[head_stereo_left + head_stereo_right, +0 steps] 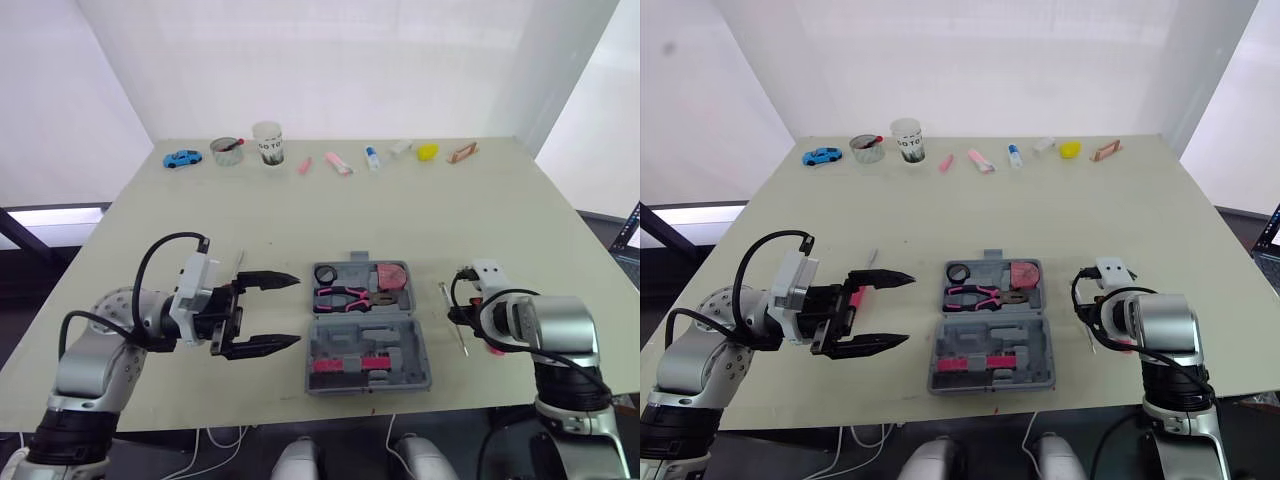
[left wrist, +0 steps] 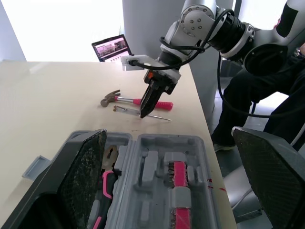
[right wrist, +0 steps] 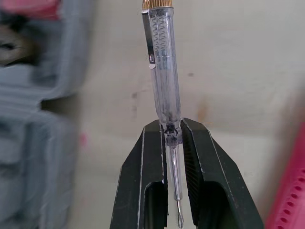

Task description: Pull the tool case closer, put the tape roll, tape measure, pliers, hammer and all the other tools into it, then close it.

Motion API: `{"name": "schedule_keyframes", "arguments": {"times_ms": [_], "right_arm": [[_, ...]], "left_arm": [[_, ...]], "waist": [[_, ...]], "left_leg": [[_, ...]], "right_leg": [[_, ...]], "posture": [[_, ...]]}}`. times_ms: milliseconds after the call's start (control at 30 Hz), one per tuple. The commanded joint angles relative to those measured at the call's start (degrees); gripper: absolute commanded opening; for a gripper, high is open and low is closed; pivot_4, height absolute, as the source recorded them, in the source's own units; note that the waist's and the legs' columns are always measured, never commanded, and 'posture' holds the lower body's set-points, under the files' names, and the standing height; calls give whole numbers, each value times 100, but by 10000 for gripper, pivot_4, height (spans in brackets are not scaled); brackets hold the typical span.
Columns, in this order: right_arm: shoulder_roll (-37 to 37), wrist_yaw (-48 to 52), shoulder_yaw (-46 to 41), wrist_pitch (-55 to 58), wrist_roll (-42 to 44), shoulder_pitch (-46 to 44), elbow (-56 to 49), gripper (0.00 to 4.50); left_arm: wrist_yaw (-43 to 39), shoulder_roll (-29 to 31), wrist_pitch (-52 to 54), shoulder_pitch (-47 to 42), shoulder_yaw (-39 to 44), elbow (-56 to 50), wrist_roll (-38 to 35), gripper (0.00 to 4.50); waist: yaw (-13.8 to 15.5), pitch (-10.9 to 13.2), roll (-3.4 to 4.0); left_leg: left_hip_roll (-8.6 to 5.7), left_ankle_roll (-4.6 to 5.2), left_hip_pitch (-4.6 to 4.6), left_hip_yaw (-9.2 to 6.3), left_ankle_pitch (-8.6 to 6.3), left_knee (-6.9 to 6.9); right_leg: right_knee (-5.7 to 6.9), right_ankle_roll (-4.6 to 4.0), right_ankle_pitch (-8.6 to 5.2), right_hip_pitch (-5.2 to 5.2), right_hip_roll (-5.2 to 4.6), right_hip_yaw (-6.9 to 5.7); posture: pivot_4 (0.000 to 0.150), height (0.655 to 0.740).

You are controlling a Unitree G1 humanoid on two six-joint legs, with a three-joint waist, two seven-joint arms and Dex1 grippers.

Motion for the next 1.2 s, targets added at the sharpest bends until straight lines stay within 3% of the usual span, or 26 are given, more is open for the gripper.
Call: {"name": "schedule_keyframes", "arguments": {"times_ms": [33, 167, 300, 433, 467, 733, 867, 1200], "right_arm": [[94, -469, -126, 36, 101, 96, -263, 290], [116, -728, 8, 35, 360, 154, -275, 290], [8, -940, -25, -75, 585, 154, -241, 17473], [-75, -1049, -118, -315, 815, 238, -281, 39448], [-112, -1043, -116, -419, 880, 282, -321, 41674], [-485, -685, 156, -2115, 1501, 1234, -1056, 41674], [-639, -361, 409, -3767, 1670, 2068, -1055, 41674], [-635, 119, 586, -6709, 1783, 2723, 509, 41674]], "left_arm": [[-36, 5, -55, -23, 84, -54, -38, 45000], [1, -12, -68, -13, 97, -82, -43, 45000], [19, -10, -71, 26, 130, -107, -70, 45000], [40, -12, -74, 103, 158, -148, -86, 45000], [43, -11, -73, 117, 165, -155, -92, 45000], [-87, 74, -30, 199, 320, -162, -245, 45000], [-345, 176, -23, 173, 394, -80, -332, 45000], [-590, 230, -136, 111, 541, 106, -335, 45000]], "waist": [[-6, 0, 0], [-17, 0, 0], [-23, 0, 0], [-26, 0, 0], [-27, 0, 0], [-41, 0, 0], [-35, 0, -1], [-32, -3, -4]], "left_leg": [[0, 0, 0, -2, 0, -1], [0, 0, 1, -7, 0, -4], [0, 1, 1, -7, 0, -3], [0, 1, 2, -7, 0, -3], [0, 1, 2, -7, 0, -3], [0, 1, 2, -10, 0, -4], [0, 1, 5, -12, 0, -4], [0, 1, 15, -13, 0, 6]], "right_leg": [[0, 0, 0, 0, 0, -2], [1, 0, -1, 0, 2, -5], [1, 0, -1, 1, 1, -4], [2, 0, -1, 1, 1, -4], [1, 0, -1, 1, 1, -4], [1, 1, -1, 1, 2, -5], [1, 1, -2, 5, 2, -8], [5, 0, -1, 12, 4, -7]], "posture": [[1500, 7400], [1500, 7400], [1500, 7400], [1500, 7400], [1500, 7400], [1500, 7400], [1500, 7400], [1500, 7400]]}}
